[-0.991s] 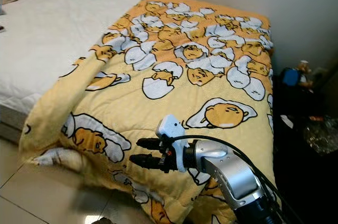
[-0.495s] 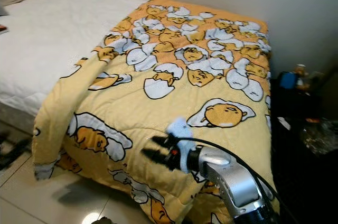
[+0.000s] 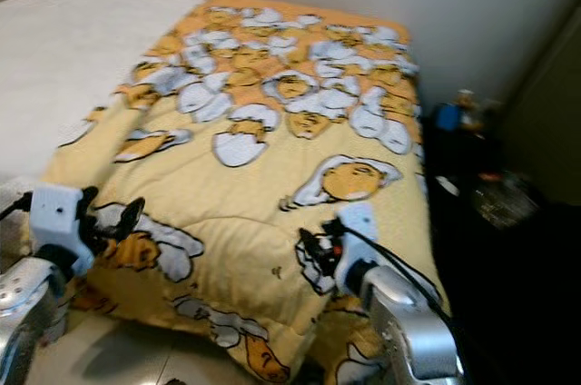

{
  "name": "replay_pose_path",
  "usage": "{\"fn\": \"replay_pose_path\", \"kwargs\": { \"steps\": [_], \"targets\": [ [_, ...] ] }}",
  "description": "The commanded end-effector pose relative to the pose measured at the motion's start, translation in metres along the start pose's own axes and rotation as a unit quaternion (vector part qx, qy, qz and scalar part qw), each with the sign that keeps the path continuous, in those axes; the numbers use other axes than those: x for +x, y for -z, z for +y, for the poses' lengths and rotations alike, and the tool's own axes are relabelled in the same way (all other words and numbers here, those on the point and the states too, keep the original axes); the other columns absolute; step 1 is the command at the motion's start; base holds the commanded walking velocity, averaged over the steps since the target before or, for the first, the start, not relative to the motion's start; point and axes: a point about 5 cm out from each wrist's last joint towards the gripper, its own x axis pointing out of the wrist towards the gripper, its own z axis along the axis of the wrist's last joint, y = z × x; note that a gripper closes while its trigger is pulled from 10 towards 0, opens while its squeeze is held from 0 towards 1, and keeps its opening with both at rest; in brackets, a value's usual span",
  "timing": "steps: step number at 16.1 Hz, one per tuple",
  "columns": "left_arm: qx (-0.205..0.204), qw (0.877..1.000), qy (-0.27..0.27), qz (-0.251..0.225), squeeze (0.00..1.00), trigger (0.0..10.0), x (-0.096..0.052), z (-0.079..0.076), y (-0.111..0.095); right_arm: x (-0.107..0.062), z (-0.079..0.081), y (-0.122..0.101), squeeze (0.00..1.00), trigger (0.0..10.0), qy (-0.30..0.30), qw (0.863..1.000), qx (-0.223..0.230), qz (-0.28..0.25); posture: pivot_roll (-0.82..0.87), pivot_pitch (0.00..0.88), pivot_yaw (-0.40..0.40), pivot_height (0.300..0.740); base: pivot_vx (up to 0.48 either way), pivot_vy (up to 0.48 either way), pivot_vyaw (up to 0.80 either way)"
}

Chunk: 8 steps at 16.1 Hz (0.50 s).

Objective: Clean up the room

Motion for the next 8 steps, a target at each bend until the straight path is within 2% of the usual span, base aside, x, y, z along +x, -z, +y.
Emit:
{"fn": "replay_pose_path", "kwargs": {
  "steps": [1,2,6,8],
  "targets": [
    [0.005,1.0,-0.017,-0.003,0.0,10.0,0.001,-0.002,-0.007,-0.004,-0.005,-0.001,0.0,10.0,0.026,1.0,0.004,0.002,-0.02,0.0,-0.028,0.74,0.0,0.349,0.0],
    [0.004,1.0,-0.017,-0.004,0.0,10.0,0.001,-0.007,-0.009,-0.004,-0.007,0.001,0.0,10.0,0.045,0.999,0.013,0.001,-0.02,0.0,-0.028,0.74,0.0,0.386,0.0],
    [0.06,0.998,0.003,0.024,0.0,10.0,-0.004,-0.019,-0.008,-0.001,-0.005,0.0,0.0,10.0,0.072,0.997,0.033,0.001,-0.02,0.0,-0.03,0.74,0.0,0.398,0.0],
    [0.059,0.998,0.004,0.03,0.0,10.0,-0.007,-0.023,-0.007,-0.001,-0.003,0.0,0.0,10.0,0.077,0.996,0.035,0.007,-0.02,0.0,-0.038,0.74,0.0,0.396,0.0]
  ]
}}
